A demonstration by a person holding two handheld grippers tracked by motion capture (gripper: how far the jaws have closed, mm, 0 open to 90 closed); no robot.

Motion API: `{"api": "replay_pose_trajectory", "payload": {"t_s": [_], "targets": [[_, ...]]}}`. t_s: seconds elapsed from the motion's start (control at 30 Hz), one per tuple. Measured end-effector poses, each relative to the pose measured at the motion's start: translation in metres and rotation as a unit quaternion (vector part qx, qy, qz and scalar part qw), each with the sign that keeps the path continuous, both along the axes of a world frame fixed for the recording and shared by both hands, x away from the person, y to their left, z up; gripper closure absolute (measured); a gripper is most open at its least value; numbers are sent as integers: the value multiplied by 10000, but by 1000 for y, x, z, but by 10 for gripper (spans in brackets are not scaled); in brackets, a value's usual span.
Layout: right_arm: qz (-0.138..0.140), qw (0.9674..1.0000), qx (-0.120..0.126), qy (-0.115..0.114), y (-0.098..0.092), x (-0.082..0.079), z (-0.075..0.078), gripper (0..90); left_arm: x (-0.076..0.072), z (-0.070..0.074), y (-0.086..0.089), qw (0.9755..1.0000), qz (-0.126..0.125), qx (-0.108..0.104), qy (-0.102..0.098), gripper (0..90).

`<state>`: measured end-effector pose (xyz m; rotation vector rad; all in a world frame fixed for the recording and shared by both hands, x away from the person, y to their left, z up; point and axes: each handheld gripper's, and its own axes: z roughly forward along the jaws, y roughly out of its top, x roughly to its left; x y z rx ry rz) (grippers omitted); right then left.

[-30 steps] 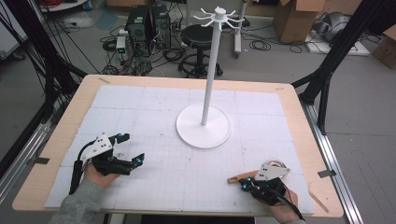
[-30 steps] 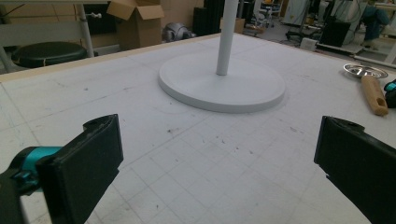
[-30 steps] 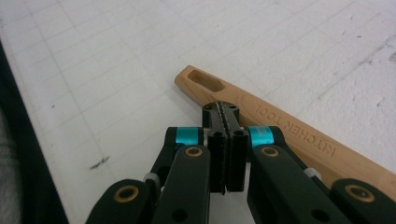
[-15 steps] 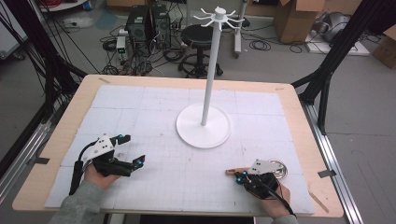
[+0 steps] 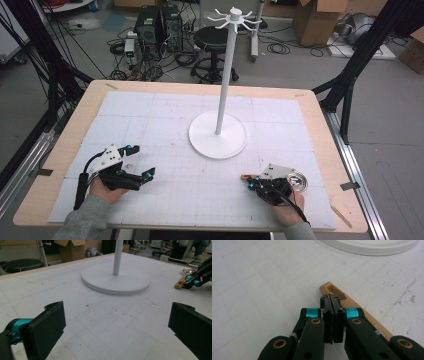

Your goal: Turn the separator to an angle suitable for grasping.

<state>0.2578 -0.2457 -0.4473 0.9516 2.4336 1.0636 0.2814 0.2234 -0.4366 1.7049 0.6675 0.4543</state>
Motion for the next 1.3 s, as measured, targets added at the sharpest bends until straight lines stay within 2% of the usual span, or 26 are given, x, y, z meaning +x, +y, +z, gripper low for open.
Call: {"api": "replay_pose_trajectory", "payload": {"t_s": [0.3, 0.5, 0.73, 0.83, 1.0, 1.23, 1.3], "targets": [[-61, 10000, 25, -2, 6, 13, 0, 900, -1, 0, 0, 10000, -22, 45, 20, 17], [-203, 9998, 54, 33, 7, 21, 0, 900, -1, -1, -1, 10000, -29, 52, 40, 17], [-193, 9998, 90, 53, 8, 27, 0, 900, -1, 0, -1, 10000, -35, 68, 42, 17], [-148, 9996, 216, 123, 6, 27, 1, 900, -2, 0, -2, 9999, -66, 76, 94, 17], [-108, 9985, 534, 54, 0, 27, 11, 900, -6, 1, -2, 9998, -93, 171, 99, 17], [-148, 9962, 847, -118, -24, 21, 28, 900, -6, 2, -1, 9999, -46, 126, 65, 17], [-221, 9952, 952, -78, -35, 21, 30, 898, -5, 1, -1, 9999, -44, 108, 53, 17]]}}
